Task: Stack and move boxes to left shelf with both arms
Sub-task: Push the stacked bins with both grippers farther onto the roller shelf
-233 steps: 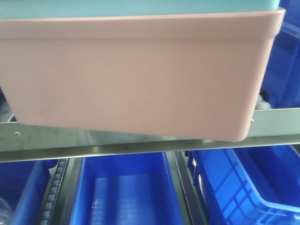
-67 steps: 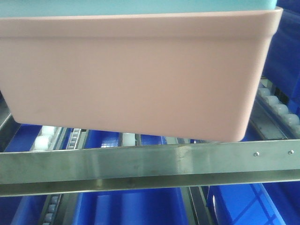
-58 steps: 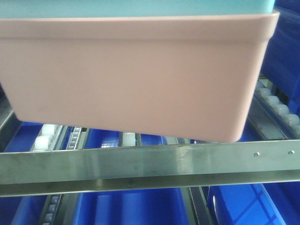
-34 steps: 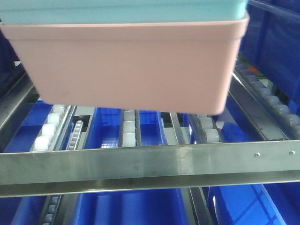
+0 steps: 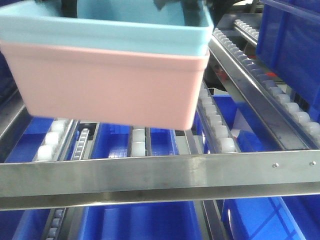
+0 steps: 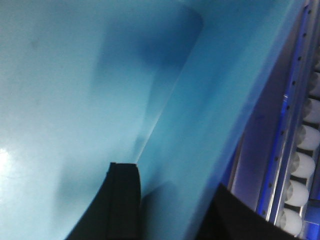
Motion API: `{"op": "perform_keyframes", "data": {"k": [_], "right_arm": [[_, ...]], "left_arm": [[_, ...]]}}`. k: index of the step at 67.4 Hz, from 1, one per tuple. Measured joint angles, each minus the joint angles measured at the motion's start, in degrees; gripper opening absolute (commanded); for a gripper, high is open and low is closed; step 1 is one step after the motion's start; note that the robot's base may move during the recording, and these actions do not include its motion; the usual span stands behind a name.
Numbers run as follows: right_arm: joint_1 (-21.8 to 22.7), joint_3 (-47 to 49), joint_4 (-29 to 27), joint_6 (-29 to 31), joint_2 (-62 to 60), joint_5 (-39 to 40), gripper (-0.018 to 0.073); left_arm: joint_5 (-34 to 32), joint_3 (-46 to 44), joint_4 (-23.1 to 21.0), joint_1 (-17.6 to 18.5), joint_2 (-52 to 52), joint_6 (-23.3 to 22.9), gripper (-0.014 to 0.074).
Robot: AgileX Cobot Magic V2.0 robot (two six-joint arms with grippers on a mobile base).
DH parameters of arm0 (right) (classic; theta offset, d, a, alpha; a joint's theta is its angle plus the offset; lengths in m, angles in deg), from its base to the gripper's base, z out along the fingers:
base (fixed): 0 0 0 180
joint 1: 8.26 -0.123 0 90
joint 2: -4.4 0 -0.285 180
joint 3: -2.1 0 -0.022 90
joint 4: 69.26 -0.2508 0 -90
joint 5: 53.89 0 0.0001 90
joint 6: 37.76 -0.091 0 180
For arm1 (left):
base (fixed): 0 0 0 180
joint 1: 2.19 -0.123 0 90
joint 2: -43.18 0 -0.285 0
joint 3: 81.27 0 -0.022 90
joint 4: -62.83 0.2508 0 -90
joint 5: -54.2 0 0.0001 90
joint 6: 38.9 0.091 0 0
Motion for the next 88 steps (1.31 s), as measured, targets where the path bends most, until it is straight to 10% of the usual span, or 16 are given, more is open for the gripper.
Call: {"op": "perform_keyframes", "data": {"k": [66,88], "right_arm": [[4.6,2.5,1.2,1.3,7.4,6.5,0.0066],[4.5,2.5,-0.2,1.7,7.4,6.0,0.0500]], "left_arm": [[-6.1,0.0,-2.1,-0.9,9.0,1.5,-0.0001],[-6.8,-0.1,-3.4,-1.5,9.0,1.6,0.0069]]}}
